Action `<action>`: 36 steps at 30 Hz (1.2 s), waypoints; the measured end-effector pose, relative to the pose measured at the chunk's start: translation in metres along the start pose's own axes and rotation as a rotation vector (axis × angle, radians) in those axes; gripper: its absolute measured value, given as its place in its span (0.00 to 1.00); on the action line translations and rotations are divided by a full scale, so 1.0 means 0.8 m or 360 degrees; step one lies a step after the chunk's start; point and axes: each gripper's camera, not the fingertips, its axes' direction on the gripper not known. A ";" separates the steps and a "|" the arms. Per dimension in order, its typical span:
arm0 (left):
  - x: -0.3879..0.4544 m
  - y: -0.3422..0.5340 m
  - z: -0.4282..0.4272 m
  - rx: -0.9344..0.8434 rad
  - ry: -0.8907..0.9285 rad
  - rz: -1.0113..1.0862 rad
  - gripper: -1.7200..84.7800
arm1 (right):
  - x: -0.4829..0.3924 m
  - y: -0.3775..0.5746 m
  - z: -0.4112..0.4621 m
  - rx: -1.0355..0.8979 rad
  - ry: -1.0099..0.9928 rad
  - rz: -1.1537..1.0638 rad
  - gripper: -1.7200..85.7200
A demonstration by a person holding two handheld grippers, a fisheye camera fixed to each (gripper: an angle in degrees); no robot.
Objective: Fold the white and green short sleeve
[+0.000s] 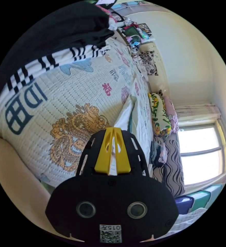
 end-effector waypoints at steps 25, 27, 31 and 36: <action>0.091 0.088 -0.100 -0.0106 -0.0004 0.0075 0.01 | 0.013 -0.063 0.215 -0.0230 0.0403 -0.0144 0.05; 0.097 0.089 -0.099 -0.0105 -0.0017 0.0080 0.01 | 0.015 -0.062 0.229 -0.0280 0.0353 -0.0174 0.02; 0.107 0.091 -0.104 -0.0131 -0.0035 0.0075 0.01 | 0.025 -0.038 0.241 -0.0274 0.0184 -0.0236 0.01; 0.100 0.099 -0.121 -0.0170 -0.0053 0.0018 0.01 | 0.046 0.003 0.269 -0.0375 0.0312 -0.0323 0.01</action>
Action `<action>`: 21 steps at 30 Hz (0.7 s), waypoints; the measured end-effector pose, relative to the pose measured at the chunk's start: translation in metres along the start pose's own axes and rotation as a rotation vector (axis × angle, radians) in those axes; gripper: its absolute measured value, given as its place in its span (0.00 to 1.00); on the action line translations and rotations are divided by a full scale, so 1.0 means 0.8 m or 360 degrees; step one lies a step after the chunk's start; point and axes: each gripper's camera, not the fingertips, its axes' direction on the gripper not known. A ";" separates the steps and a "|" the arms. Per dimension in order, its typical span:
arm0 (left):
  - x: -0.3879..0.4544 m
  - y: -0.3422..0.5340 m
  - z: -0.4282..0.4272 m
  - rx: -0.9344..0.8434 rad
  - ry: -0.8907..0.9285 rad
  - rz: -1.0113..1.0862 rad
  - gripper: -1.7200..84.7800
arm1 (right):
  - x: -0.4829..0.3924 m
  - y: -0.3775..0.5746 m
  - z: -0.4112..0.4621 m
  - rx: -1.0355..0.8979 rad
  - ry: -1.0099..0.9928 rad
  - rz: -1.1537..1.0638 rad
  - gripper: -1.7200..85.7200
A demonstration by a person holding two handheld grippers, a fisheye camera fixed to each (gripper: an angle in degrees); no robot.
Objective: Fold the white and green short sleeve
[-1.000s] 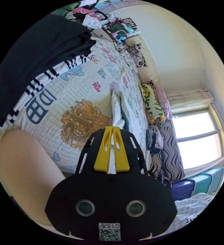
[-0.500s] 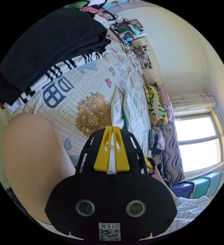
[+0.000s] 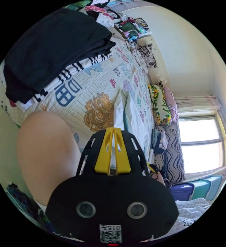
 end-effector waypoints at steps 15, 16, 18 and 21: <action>-0.017 0.055 0.045 0.0198 0.0007 -0.0209 0.14 | -0.294 -0.054 0.224 -0.0073 0.0372 -0.0905 0.09; -0.016 0.063 0.059 0.0212 -0.0059 -0.0217 0.14 | -0.336 -0.060 0.262 -0.0143 0.0345 -0.1010 0.09; -0.011 0.073 0.076 0.0252 -0.0305 -0.0148 0.15 | -0.397 -0.065 0.319 -0.0234 0.0322 -0.1158 0.09; -0.028 0.074 0.096 0.0213 -0.0344 -0.0112 0.17 | -0.487 -0.067 0.416 -0.0329 0.0476 -0.1399 0.10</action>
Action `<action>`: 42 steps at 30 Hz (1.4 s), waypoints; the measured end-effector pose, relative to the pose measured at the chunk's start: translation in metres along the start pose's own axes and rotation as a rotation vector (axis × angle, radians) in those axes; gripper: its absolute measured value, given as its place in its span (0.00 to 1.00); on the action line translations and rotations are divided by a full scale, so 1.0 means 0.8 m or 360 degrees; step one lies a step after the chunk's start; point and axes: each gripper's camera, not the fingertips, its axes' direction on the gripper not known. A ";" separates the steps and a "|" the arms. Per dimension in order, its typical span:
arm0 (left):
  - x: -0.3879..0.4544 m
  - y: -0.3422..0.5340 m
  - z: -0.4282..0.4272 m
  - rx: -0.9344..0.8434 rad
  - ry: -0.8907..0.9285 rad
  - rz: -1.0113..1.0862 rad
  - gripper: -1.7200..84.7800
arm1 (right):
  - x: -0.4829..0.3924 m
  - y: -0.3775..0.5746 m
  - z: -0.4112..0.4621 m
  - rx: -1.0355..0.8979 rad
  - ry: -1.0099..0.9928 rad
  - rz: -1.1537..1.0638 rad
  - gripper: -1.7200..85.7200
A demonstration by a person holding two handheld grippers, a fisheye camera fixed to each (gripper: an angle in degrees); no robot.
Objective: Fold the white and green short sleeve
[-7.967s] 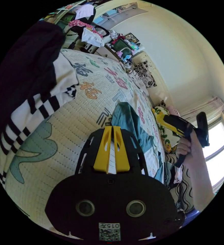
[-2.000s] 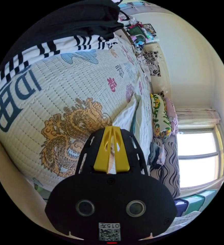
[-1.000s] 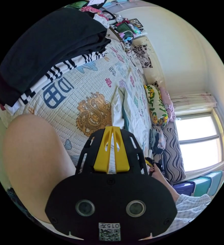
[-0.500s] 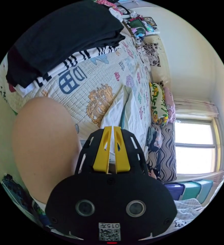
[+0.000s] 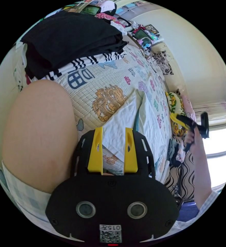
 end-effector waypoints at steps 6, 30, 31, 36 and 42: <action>-0.027 -0.002 0.037 -0.0026 -0.0072 0.0065 0.18 | -0.084 -0.132 0.133 -0.0314 0.0353 -0.0240 0.11; -0.189 0.105 0.046 -0.0025 0.0502 0.0298 0.01 | -0.045 -0.186 0.055 -0.0234 0.0034 -0.0215 0.01; -0.188 0.120 0.041 0.0005 0.0516 0.0390 0.01 | -0.033 -0.176 0.029 -0.0187 -0.0014 -0.0197 0.01; -0.165 0.188 0.041 0.0010 0.0583 0.0741 0.01 | 0.028 -0.114 -0.085 0.0043 -0.0193 -0.0112 0.01; -0.092 0.297 0.103 -0.0156 0.0801 0.1233 0.01 | 0.143 -0.003 -0.225 0.0302 -0.0310 0.0079 0.01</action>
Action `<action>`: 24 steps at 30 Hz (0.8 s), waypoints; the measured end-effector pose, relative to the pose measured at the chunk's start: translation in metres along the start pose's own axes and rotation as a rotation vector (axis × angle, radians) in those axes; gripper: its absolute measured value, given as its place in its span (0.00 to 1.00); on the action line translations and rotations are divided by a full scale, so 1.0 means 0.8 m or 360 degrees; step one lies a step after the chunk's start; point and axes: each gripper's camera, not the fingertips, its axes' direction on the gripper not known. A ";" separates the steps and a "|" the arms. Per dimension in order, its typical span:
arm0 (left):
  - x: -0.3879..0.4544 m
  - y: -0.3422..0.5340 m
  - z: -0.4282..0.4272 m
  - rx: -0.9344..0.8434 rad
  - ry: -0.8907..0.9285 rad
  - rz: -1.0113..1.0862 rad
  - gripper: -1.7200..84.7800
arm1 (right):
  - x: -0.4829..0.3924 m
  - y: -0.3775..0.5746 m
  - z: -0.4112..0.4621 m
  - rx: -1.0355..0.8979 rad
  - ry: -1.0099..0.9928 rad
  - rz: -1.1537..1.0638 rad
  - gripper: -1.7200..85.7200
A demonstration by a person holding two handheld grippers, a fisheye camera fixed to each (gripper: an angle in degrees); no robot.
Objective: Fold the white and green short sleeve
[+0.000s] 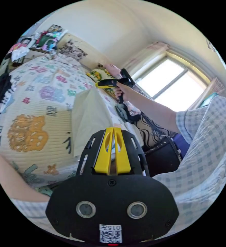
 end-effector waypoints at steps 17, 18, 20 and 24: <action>-0.007 0.186 0.429 -0.0788 0.0127 0.0386 0.02 | 0.269 0.172 -0.229 0.0312 -0.0303 0.0705 0.04; -0.012 0.194 0.441 -0.0835 0.0146 0.0404 0.02 | 0.271 0.175 -0.234 0.0318 -0.0302 0.0717 0.04; -0.041 0.225 0.490 -0.1098 0.0236 0.0461 0.03 | 0.279 0.192 -0.266 0.0361 -0.0238 0.0827 0.08; -0.089 0.232 0.492 -0.1194 0.0500 0.0477 0.04 | 0.271 0.223 -0.336 0.0529 -0.0211 0.0832 0.09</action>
